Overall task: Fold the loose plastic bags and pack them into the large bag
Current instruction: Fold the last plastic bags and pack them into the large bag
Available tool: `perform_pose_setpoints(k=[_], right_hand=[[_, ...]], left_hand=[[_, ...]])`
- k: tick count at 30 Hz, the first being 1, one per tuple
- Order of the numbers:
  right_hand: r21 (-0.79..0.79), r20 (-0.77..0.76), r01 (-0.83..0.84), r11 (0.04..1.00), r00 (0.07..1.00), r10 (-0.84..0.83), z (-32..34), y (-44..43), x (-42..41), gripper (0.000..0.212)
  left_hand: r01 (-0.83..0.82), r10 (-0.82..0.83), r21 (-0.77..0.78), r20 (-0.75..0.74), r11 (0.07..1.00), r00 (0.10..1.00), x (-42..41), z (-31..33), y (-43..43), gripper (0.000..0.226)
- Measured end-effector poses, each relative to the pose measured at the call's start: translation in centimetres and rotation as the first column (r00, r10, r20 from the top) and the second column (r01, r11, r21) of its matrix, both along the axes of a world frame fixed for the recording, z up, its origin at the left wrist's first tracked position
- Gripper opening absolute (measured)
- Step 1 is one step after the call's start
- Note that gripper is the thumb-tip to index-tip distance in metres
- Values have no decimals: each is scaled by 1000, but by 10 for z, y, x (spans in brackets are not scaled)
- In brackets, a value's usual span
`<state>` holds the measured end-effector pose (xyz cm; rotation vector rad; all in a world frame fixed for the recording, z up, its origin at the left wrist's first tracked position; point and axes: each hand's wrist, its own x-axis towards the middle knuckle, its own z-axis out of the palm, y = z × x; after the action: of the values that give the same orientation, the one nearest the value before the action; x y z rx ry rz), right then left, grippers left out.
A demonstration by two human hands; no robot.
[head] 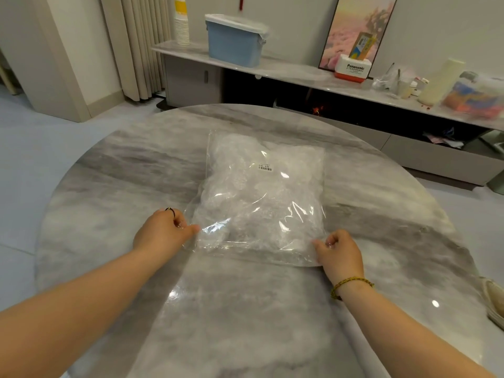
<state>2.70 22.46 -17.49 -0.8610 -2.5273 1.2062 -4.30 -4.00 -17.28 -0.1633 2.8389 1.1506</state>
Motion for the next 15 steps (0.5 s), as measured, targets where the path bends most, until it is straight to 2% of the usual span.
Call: perform_pose_setpoints(k=[3, 5, 6, 8, 10, 11, 12, 15], right_hand=[[-85, 12, 26, 996, 1000, -25, 6, -1, -2, 20], [-179, 56, 65, 982, 997, -56, 8, 1, -6, 40], [-207, 75, 70, 976, 996, -55, 11, 3, -7, 40], [-244, 109, 31, 969, 994, -4, 15, 9, -8, 16], [-277, 144, -15, 961, 988, 57, 19, 14, -6, 36], [-294, 157, -21, 956, 985, 70, 21, 16, -5, 39], [-312, 164, -25, 950, 983, 80, 24, 17, -5, 36], [-404, 169, -17, 915, 981, 93, 31, 20, -5, 26]], left_hand=[[-1, 1, 11, 21, 1000, 1000, -3, 4, 0, 25], [-28, 23, 78, 58, 997, 998, -7, 7, -1, 28], [-51, 41, 137, 80, 989, 996, -8, 9, -1, 30], [-97, 69, 219, 132, 971, 989, -10, 12, -2, 32], [-100, 54, 260, 176, 961, 983, -11, 14, -3, 28], [-96, 36, 299, 200, 949, 979, -13, 14, -4, 21], [-103, 25, 340, 224, 935, 974, -13, 17, -4, 18], [-168, 35, 469, 279, 867, 960, -17, 20, -6, 28]])
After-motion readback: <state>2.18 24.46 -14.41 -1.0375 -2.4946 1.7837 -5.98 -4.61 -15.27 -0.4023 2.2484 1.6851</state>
